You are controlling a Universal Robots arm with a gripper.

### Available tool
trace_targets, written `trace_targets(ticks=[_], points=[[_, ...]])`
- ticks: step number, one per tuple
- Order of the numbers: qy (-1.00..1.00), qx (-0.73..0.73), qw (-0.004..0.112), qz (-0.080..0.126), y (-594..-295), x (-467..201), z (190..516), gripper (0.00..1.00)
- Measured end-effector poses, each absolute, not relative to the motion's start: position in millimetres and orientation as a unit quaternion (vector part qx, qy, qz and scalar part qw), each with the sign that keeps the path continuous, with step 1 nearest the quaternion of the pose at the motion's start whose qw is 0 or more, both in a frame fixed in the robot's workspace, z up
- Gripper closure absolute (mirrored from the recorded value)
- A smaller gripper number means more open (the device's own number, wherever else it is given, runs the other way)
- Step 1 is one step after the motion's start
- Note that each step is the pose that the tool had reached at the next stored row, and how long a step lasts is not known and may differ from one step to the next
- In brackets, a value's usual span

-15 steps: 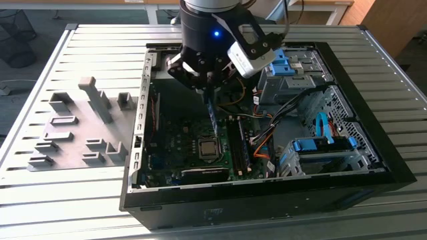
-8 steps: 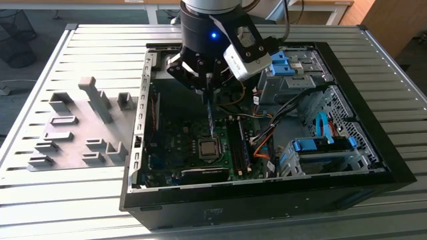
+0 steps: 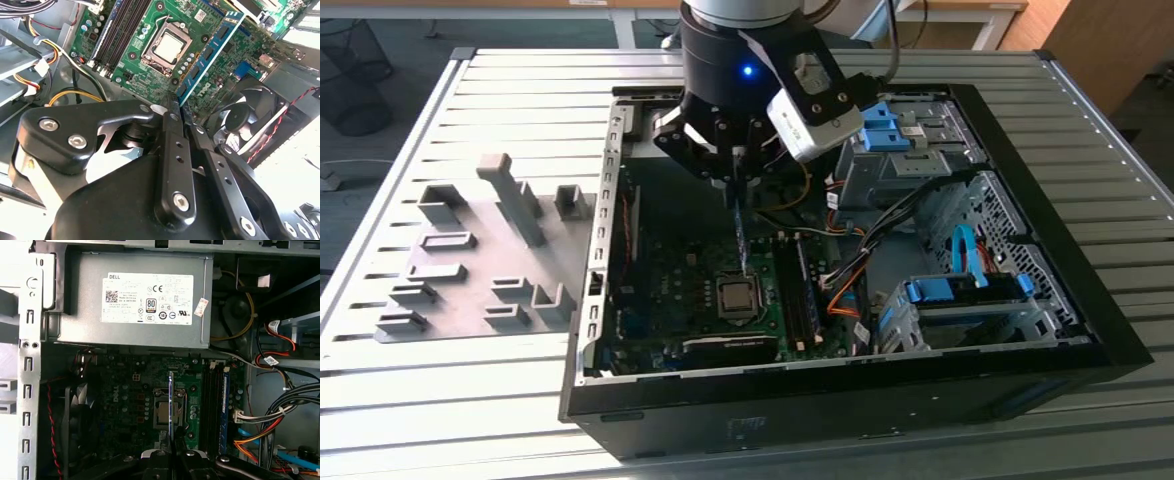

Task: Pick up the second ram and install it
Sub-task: 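Insert the second ram into the second slot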

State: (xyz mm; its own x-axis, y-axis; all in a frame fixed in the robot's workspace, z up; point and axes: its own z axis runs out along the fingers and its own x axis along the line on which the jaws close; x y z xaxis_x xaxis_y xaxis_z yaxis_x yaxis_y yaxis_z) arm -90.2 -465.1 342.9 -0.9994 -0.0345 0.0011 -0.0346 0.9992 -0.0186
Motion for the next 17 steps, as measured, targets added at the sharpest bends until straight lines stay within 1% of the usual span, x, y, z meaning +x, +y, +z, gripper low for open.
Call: trace_targets(ticks=[17], points=[[-1.0, 0.017, 0.0, 0.009, -465.2, -67.1, 341.2, 0.86]])
